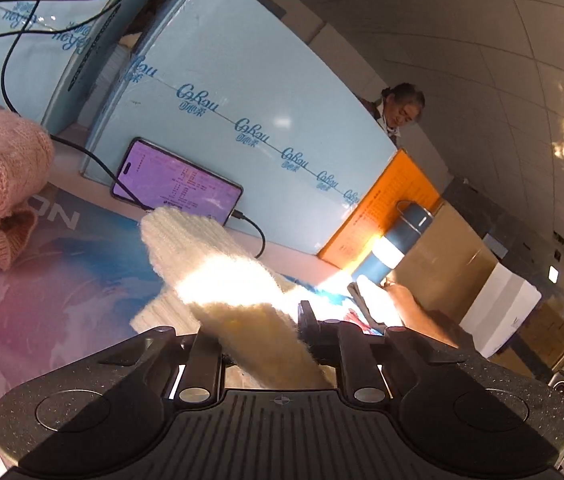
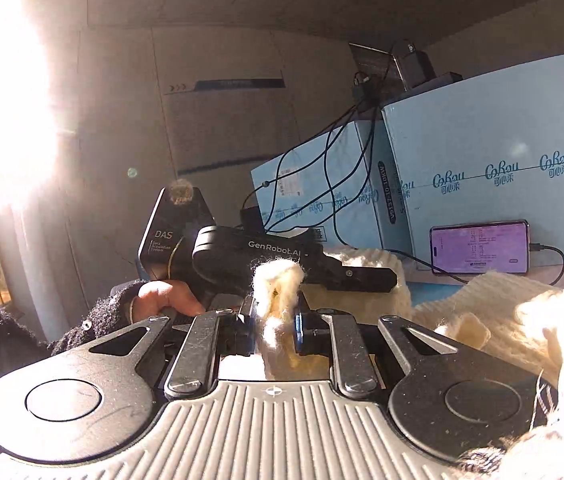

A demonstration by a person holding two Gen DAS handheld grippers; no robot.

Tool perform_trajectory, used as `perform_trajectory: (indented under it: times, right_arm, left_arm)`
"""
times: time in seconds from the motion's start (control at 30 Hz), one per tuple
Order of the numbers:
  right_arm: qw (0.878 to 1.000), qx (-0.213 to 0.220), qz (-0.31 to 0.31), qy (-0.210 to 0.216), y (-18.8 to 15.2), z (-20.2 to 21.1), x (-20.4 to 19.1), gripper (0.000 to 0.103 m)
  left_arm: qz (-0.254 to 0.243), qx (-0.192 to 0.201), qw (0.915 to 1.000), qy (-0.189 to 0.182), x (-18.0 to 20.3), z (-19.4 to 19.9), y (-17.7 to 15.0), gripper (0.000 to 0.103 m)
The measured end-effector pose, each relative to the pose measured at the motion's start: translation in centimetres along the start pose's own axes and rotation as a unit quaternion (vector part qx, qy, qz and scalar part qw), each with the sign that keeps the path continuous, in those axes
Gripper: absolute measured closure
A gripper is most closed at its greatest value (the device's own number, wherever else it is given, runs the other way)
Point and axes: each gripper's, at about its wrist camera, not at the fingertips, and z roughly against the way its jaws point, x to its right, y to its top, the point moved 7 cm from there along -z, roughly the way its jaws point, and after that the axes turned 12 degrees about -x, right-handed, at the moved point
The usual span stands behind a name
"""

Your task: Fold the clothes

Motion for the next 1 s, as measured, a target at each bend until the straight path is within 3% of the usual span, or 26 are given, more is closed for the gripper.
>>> perform_trajectory:
  times: [0.1,0.23,0.27,0.37,0.4,0.5,0.53,0.57,0.63,0.67,0.8,0.93,1.0]
  right_arm:
    - [1.000,-0.013,0.019,-0.007,-1.1,0.9,-1.9,0.088]
    - [0.997,-0.055,0.048,-0.011,-2.6,1.4,-4.3,0.088]
    - [0.998,-0.054,0.042,-0.015,-2.8,1.7,-4.4,0.088]
    - [0.998,-0.044,0.015,-0.030,-3.2,2.8,-4.2,0.088]
    - [0.999,-0.040,0.006,-0.035,-3.4,3.2,-4.1,0.088]
    - [0.998,-0.029,-0.020,-0.050,-3.9,4.3,-3.9,0.087]
    - [0.998,-0.026,-0.029,-0.055,-4.0,4.7,-3.8,0.075]
    - [0.997,-0.022,-0.038,-0.059,-4.2,5.0,-3.8,0.048]
    - [0.996,-0.015,-0.056,-0.069,-4.5,5.8,-3.6,0.033]
    - [0.995,-0.011,-0.064,-0.074,-4.7,6.2,-3.6,0.033]
    - [0.976,-0.061,-0.084,-0.190,-4.8,3.1,-1.9,0.032]
    - [0.969,-0.125,-0.086,-0.196,-6.0,-0.2,-1.9,0.032]
    - [0.964,-0.137,-0.056,-0.221,-6.4,-0.7,-2.3,0.034]
  left_arm:
    - [-0.024,0.015,0.9993,0.024,0.8,2.2,-1.7,0.086]
    - [-0.034,-0.042,0.9981,0.029,-0.1,4.6,-5.1,0.083]
    - [-0.040,-0.045,0.9973,0.042,-0.3,5.2,-5.5,0.074]
    - [-0.062,-0.049,0.9931,0.087,-0.9,7.1,-6.5,0.028]
    - [-0.068,-0.041,0.9919,0.099,-1.1,7.8,-6.5,0.019]
    - [-0.079,-0.015,0.9878,0.133,-1.6,9.6,-5.7,0.017]
    - [-0.081,-0.017,0.9863,0.142,-1.8,9.6,-5.7,0.016]
    - [-0.083,-0.020,0.9848,0.151,-1.9,9.5,-5.8,0.015]
    - [-0.087,-0.027,0.9816,0.168,-2.1,9.3,-6.0,0.015]
    - [-0.089,-0.030,0.9799,0.176,-2.2,9.1,-6.1,0.015]
    - [-0.101,-0.040,0.9724,0.207,-2.4,8.6,-6.6,0.015]
    - [-0.133,-0.048,0.9658,0.217,-1.4,8.1,-7.5,0.015]
    - [-0.146,-0.051,0.9647,0.213,-0.7,7.9,-8.0,0.016]
